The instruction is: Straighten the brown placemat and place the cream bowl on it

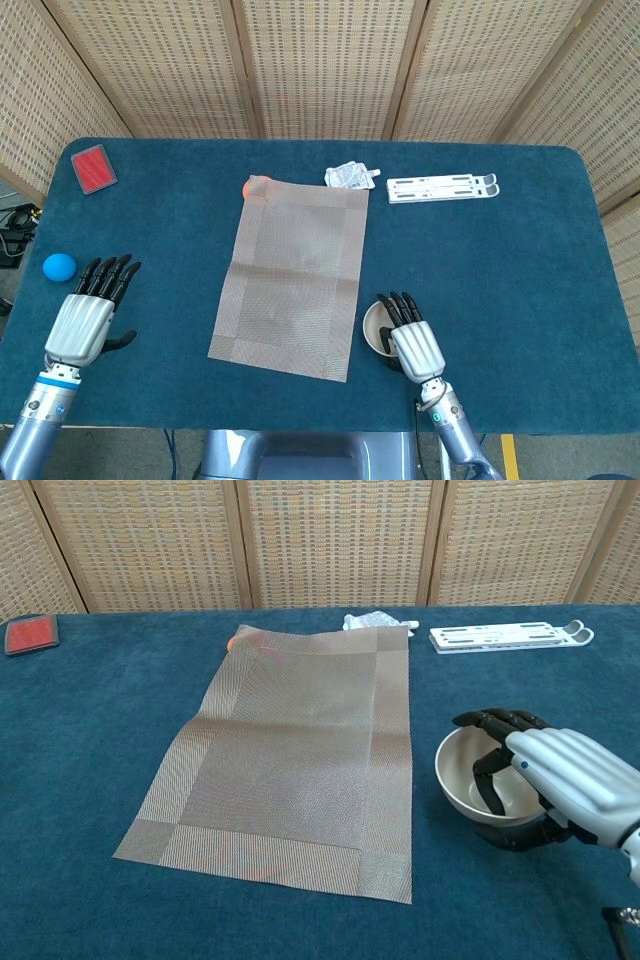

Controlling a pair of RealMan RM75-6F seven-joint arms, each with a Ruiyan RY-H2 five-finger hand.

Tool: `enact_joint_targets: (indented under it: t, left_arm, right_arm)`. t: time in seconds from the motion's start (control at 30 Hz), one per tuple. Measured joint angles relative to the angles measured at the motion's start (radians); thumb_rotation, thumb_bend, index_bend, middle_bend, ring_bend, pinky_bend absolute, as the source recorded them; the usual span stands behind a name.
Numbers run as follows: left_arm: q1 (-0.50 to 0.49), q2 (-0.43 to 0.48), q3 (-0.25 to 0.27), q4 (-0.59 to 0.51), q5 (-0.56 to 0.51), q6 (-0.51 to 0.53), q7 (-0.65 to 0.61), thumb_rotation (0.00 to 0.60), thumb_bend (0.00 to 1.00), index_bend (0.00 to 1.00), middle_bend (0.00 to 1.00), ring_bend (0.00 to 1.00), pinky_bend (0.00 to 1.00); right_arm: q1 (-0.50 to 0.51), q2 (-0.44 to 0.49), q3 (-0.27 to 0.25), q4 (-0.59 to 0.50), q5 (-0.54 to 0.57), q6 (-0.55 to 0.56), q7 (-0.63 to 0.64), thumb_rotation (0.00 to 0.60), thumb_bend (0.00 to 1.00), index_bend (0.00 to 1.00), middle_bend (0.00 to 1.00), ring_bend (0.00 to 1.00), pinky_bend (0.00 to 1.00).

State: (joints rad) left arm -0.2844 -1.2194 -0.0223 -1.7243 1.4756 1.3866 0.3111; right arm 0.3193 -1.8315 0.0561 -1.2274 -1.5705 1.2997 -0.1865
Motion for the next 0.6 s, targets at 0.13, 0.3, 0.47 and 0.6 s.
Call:
enact_joint_targets:
  t: [0.13, 0.3, 0.47, 0.6]
  left_arm:
    - [0.000, -0.003, -0.003, 0.005, -0.003, -0.006, 0.001, 0.600, 0.10, 0.00, 0.00, 0.00, 0.00]
    - [0.003, -0.008, -0.012, 0.009, -0.012, -0.006, 0.012, 0.600, 0.10, 0.00, 0.00, 0.00, 0.00]
    - [0.005, -0.012, -0.019, 0.010, -0.013, -0.001, 0.016, 0.600, 0.10, 0.00, 0.00, 0.00, 0.00]
    - [0.004, -0.016, -0.022, 0.011, -0.018, -0.008, 0.019, 0.600, 0.11, 0.00, 0.00, 0.00, 0.00]
  right_arm:
    - [0.007, 0.015, 0.013, -0.003, 0.010, -0.003, -0.004, 0.600, 0.50, 0.80, 0.20, 0.01, 0.00]
    - [0.030, 0.063, 0.075, -0.010, 0.047, -0.013, -0.002, 0.600, 0.50, 0.80, 0.20, 0.01, 0.00]
    - [0.059, 0.121, 0.159, 0.000, 0.122, -0.038, 0.024, 0.600, 0.50, 0.80, 0.20, 0.02, 0.00]
    - [0.077, 0.144, 0.204, 0.033, 0.174, -0.062, 0.055, 0.600, 0.50, 0.80, 0.20, 0.03, 0.00]
